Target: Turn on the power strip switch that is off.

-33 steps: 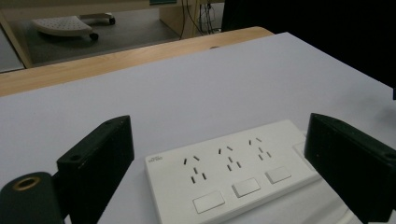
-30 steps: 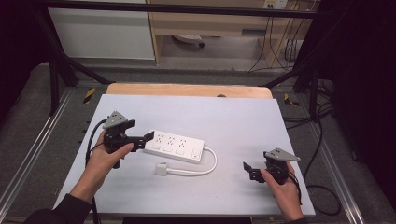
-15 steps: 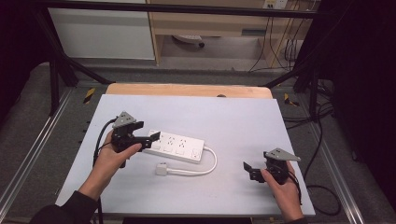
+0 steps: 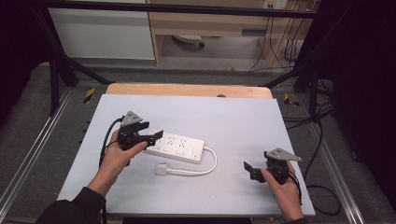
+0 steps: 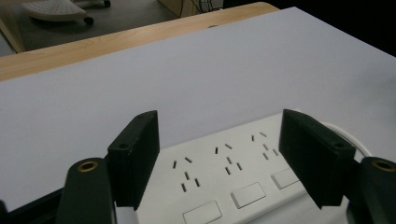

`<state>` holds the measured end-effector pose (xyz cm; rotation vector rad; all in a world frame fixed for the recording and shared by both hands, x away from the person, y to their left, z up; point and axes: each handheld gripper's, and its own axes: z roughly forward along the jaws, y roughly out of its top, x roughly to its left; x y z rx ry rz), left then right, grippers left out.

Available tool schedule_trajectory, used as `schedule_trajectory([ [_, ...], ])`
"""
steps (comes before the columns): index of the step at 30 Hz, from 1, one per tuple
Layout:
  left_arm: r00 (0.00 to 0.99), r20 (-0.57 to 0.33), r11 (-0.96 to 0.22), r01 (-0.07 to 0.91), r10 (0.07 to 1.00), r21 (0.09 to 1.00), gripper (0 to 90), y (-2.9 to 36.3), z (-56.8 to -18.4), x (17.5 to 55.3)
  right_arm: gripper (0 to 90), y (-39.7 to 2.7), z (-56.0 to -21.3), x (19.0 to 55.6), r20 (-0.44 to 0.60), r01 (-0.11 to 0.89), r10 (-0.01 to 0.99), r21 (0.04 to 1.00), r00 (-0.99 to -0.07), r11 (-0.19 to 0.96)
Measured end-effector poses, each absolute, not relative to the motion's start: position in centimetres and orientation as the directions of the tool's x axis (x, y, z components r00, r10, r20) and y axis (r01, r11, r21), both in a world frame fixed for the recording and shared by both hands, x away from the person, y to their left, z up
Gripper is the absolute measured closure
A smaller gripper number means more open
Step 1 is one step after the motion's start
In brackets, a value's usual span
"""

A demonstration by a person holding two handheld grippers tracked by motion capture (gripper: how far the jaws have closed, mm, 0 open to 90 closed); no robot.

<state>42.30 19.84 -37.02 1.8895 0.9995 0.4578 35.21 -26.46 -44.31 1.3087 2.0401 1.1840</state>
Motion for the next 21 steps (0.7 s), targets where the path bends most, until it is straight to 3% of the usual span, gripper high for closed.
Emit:
schedule_trajectory([
  [21, 0.590, -0.094, -0.263, 0.490, 0.802, 0.831, 40.9, 19.1, -38.6, 42.8, 4.7, -26.6, -44.3, 35.3, 0.080, 0.512, 0.890, 0.839, -0.448, 0.183],
])
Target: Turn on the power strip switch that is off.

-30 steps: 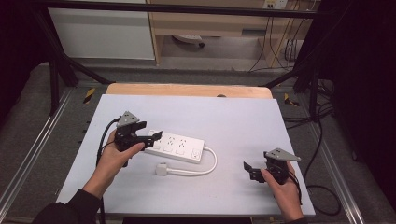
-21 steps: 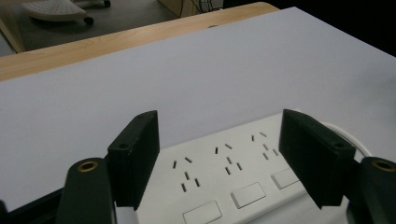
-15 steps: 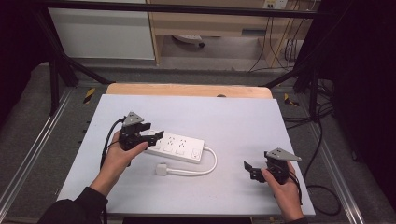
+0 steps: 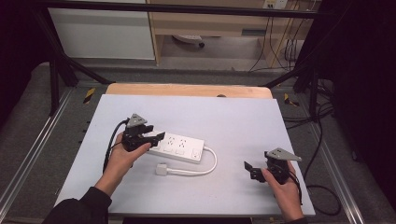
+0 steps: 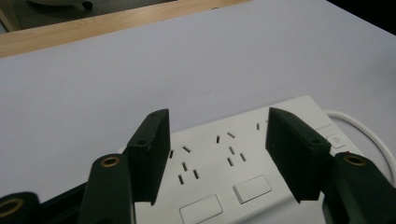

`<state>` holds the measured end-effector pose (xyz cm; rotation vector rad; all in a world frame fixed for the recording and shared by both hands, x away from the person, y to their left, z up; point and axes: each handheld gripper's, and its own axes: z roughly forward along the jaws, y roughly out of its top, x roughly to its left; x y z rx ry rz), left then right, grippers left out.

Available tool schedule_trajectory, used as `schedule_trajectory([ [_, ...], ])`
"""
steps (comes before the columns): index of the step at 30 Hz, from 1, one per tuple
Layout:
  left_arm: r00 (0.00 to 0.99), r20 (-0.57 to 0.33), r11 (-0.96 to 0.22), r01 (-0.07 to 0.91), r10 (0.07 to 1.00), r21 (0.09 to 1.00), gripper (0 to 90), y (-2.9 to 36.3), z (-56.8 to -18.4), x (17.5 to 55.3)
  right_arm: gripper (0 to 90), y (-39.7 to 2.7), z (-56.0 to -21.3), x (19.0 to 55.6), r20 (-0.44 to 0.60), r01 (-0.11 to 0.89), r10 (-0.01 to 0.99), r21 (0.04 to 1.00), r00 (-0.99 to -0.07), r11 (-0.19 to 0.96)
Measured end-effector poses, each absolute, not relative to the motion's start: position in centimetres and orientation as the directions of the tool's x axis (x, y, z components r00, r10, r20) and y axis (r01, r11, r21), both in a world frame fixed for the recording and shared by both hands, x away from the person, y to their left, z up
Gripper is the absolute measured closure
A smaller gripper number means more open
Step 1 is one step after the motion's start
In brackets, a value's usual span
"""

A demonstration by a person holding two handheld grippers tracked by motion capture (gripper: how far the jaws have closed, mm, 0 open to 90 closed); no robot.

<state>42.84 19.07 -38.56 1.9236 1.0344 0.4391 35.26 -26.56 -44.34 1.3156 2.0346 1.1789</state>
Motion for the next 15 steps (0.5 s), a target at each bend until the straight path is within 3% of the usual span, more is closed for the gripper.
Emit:
schedule_trajectory([
  [9, 0.595, -0.086, -0.276, 0.490, 0.799, 0.827, 53.8, 18.8, -39.2, 43.0, 4.7, -26.4, -44.4, 35.3, 0.084, 0.517, 0.892, 0.837, -0.444, 0.178],
  [15, 0.614, -0.094, -0.279, 0.482, 0.784, 0.830, 67.8, 18.9, -39.8, 43.0, 4.7, -26.5, -44.3, 35.3, 0.078, 0.512, 0.890, 0.839, -0.449, 0.185],
])
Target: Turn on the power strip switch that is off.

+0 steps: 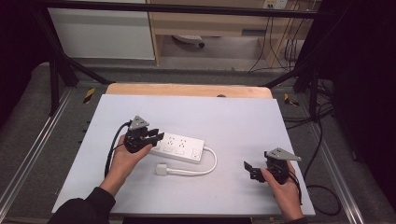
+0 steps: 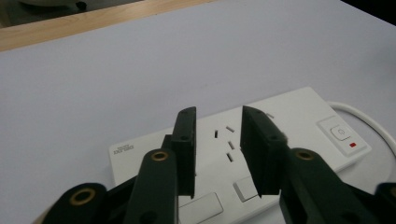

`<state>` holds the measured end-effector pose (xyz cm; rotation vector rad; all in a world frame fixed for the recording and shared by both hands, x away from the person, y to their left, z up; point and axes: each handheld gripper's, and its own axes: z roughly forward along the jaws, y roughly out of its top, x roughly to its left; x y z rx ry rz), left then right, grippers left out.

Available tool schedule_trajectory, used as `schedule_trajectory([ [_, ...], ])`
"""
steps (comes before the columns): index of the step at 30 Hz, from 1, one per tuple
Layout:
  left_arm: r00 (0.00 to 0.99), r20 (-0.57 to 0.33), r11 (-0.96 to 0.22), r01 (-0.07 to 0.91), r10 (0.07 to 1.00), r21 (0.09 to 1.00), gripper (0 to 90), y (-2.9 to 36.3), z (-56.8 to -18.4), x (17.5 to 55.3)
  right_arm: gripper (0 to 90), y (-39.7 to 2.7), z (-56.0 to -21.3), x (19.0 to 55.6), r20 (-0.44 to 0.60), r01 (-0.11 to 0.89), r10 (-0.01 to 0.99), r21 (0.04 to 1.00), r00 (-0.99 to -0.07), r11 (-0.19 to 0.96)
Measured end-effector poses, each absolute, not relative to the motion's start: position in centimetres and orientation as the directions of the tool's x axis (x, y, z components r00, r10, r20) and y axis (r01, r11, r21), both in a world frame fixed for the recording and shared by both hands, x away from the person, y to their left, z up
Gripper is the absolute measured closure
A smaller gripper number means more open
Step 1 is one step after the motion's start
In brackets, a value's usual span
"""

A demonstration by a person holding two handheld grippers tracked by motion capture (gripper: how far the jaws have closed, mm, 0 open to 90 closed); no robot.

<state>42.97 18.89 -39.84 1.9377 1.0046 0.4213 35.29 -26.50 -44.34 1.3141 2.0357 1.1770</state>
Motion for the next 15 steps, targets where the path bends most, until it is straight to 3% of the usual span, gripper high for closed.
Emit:
schedule_trajectory([
  [8, 0.618, -0.109, -0.278, 0.496, 0.779, 0.823, 83.4, 19.0, -40.5, 43.2, 4.7, -26.5, -44.3, 35.3, 0.081, 0.511, 0.892, 0.841, -0.444, 0.178],
  [15, 0.626, -0.110, -0.299, 0.511, 0.772, 0.806, 89.9, 18.9, -41.4, 43.0, 4.7, -26.6, -44.3, 35.2, 0.081, 0.513, 0.894, 0.840, -0.440, 0.177],
])
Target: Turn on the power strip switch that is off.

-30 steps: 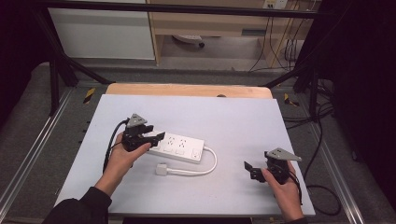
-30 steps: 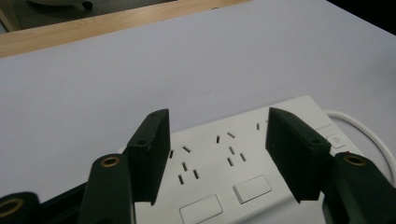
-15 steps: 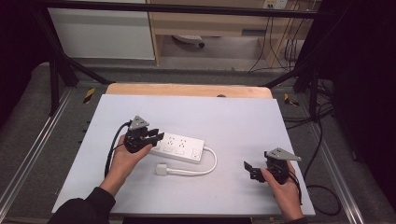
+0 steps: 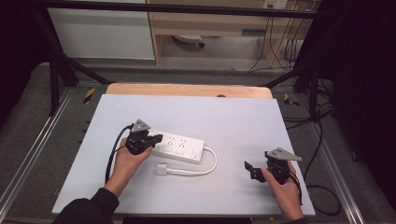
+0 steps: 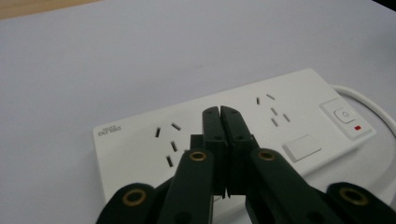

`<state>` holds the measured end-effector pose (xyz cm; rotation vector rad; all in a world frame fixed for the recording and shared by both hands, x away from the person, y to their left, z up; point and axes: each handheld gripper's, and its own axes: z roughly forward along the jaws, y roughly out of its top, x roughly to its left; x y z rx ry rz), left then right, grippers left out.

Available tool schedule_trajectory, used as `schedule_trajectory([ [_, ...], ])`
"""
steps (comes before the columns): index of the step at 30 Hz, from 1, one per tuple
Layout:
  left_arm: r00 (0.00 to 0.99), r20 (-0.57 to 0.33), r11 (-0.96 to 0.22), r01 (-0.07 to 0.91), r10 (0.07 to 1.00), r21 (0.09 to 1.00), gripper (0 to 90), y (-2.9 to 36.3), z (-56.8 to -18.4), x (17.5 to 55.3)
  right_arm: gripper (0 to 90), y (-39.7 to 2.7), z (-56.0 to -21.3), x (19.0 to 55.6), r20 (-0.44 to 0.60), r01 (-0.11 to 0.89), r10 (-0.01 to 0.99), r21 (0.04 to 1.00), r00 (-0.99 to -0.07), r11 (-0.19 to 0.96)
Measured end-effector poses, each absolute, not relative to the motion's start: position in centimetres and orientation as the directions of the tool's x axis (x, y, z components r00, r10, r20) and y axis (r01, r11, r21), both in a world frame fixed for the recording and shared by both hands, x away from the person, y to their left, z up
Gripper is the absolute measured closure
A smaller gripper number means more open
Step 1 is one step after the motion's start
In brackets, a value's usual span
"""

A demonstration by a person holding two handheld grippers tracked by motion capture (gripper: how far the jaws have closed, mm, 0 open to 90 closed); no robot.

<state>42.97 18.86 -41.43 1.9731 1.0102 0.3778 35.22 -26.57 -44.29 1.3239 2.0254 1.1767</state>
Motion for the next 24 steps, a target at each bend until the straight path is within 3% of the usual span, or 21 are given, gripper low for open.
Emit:
schedule_trajectory([
  [24, 0.616, -0.146, -0.283, 0.543, 0.774, 0.791, 90.0, 19.8, -42.7, 42.3, 4.7, -26.5, -44.3, 35.3, 0.076, 0.512, 0.892, 0.839, -0.445, 0.184],
])
